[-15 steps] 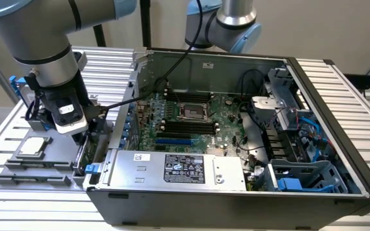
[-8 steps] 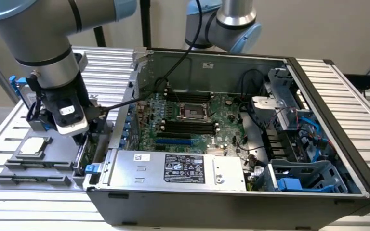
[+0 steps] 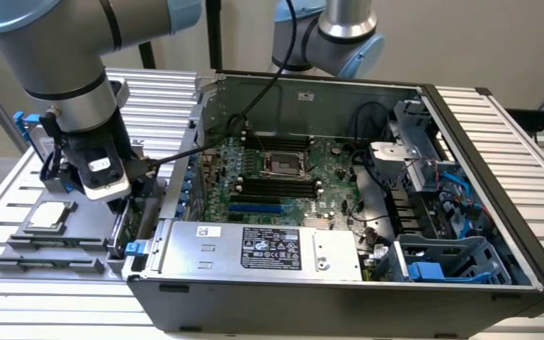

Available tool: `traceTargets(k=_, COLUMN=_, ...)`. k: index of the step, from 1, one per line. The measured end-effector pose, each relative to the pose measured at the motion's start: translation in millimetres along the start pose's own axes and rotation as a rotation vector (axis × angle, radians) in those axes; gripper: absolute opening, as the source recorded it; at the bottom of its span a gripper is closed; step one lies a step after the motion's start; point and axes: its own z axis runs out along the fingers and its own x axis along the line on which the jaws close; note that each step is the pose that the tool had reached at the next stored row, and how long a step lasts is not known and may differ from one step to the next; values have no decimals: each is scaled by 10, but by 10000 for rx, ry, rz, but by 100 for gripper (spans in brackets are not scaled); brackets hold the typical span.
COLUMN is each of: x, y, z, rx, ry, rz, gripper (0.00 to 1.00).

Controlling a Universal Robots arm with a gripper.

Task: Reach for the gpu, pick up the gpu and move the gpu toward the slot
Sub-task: 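Pick up the gpu and move the gpu toward the slot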

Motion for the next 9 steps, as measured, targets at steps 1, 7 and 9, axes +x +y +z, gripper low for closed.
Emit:
traceTargets(k=1, x=0, y=0, z=3, rx=3, ry=1, rz=6, gripper=42)
traceTargets(k=7, x=0, y=3, z=12, rx=15, ry=2, rz=28, gripper=42)
traceTargets(k=9, x=0, y=3, z=12, rx=19, ry=2, rz=30, gripper=40)
